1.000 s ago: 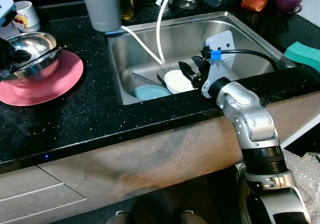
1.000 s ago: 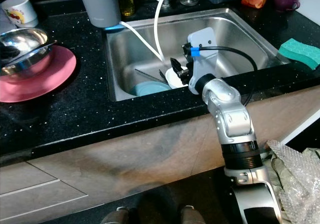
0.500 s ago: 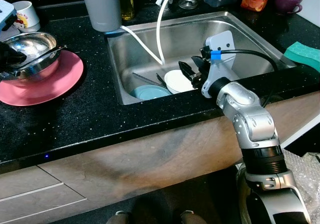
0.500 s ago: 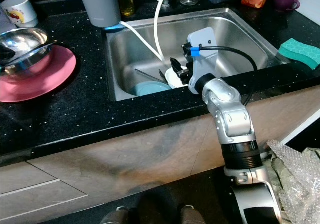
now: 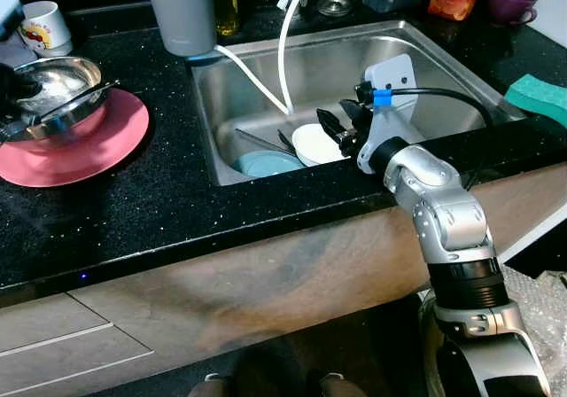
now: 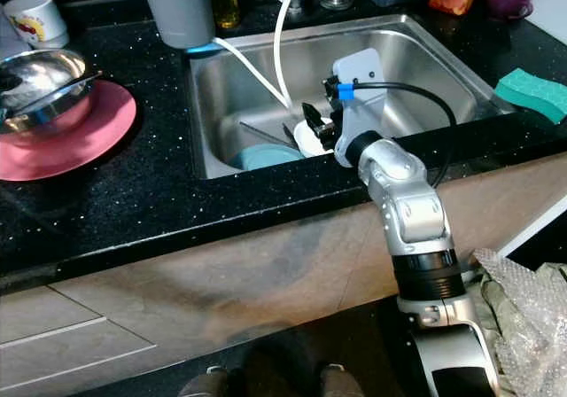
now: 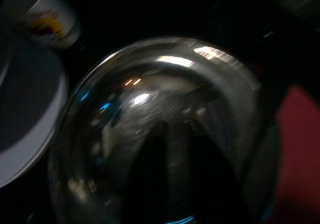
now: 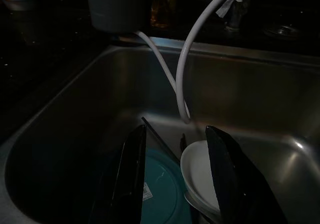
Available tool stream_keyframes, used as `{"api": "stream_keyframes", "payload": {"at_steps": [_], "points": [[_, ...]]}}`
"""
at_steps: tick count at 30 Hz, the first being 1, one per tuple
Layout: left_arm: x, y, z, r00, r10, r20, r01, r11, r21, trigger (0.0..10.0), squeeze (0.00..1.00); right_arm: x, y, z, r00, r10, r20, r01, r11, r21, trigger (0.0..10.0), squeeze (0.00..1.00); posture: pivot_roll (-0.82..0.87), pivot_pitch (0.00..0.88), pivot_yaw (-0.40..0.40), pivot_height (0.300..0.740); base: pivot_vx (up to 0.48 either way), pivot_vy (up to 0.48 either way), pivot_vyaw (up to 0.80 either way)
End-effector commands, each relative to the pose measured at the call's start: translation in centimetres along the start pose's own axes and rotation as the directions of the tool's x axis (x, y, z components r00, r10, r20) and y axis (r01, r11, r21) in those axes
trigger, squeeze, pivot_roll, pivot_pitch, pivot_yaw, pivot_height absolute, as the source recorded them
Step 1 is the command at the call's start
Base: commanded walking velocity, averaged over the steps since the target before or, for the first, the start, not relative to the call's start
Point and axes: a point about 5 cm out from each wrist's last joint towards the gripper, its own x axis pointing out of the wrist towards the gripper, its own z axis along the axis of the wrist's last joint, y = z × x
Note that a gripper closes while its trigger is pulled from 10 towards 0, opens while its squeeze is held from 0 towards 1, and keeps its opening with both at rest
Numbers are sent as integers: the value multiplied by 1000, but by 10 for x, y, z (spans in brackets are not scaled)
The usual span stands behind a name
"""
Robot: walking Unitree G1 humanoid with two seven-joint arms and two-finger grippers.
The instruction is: Kitchen organization
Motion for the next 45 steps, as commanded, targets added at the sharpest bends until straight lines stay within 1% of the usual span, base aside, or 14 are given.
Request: {"api": "stream_keyframes", "payload": {"at_steps": [1, 2, 5, 7, 12, 18, 19, 20, 24, 32, 36, 38, 42, 45], "points": [[0, -3, 2, 999, -48, 4, 48, 998, -32, 10000, 1000, 0, 1, -1, 1000, 0, -9, 0, 1000, 0, 10000, 0, 52, 147, 3, 740, 0, 0, 0], [0, -5, 0, 998, -66, -12, 65, 998, -19, 10000, 1000, 0, 1, -1, 1000, 0, -9, 0, 1000, 1, 10000, 0, 52, 147, 4, 740, 0, 0, 0], [1, -4, -5, 997, -60, -46, 58, 998, -25, 10000, 1000, 1, 0, -1, 1000, -1, -9, 1, 1000, 2, 10000, 0, 51, 148, 5, 740, 0, 0, 0], [2, -4, -6, 997, -64, -48, 62, 998, -33, 10000, 1000, 0, 0, -1, 1000, -2, -9, 2, 1000, 2, 10000, 0, 51, 148, 5, 740, 0, 0, 0], [3, -6, -10, 991, -116, -68, 113, 992, -54, 10000, 1000, 0, -1, -1, 1000, -3, -10, 4, 1000, 1, 10000, 0, 51, 149, 5, 740, 0, 0, 0], [2, -7, -13, 987, -143, -78, 138, 988, -66, 10000, 1000, 0, -1, 0, 1000, -4, -9, 4, 1000, 2, 10000, 0, 53, 150, 6, 740, 0, 0, 0], [2, -7, -14, 985, -152, -82, 146, 987, -70, 10000, 180, 0, 0, 0, 1000, -4, -9, 4, 1000, 2, 10000, 0, 53, 150, 6, 740, 0, 0, 0], [3, -7, -16, 984, -151, -91, 145, 987, -69, 10000, 0, 0, 0, 0, 1000, -4, -9, 4, 1000, 3, 10000, 0, 53, 150, 5, 740, 0, 0, 0], [5, -5, -20, 984, -138, -111, 132, 990, -57, 10000, 0, 0, 0, 0, 1000, -4, -9, 4, 1000, 3, 10000, 0, 54, 151, 5, 740, 0, 0, 0], [5, -1, -18, 987, -116, -109, 112, 993, -40, 10000, 0, 0, -2, 0, 1000, -8, -8, 8, 1000, 1, 10000, 0, 52, 148, 4, 740, 0, 0, 0], [5, 2, -18, 989, -94, -115, 93, 996, -19, 10000, 0, 0, -2, 1, 1000, -7, -5, 7, 1000, 2, 10000, 0, 52, 144, 2, 740, 0, 0, 0], [5, 5, -17, 992, -66, -106, 65, 998, -10, 10000, 0, 0, -2, 1, 1000, -7, -3, 7, 1000, 1, 10000, 0, 50, 142, 0, 740, 0, 0, 0], [6, 12, -12, 997, 28, -79, -26, 999, 24, 10000, 0, 0, -2, 2, 1000, -9, 1, 9, 1000, -1, 10000, 0, 47, 138, 0, 740, 0, 0, 0], [5, 15, -11, 995, 60, -79, -57, 998, 39, 10000, 0, 0, -2, 2, 1000, -9, 1, 9, 1000, -2, 10000, 0, 47, 136, 0, 740, 0, 0, 0]]}}
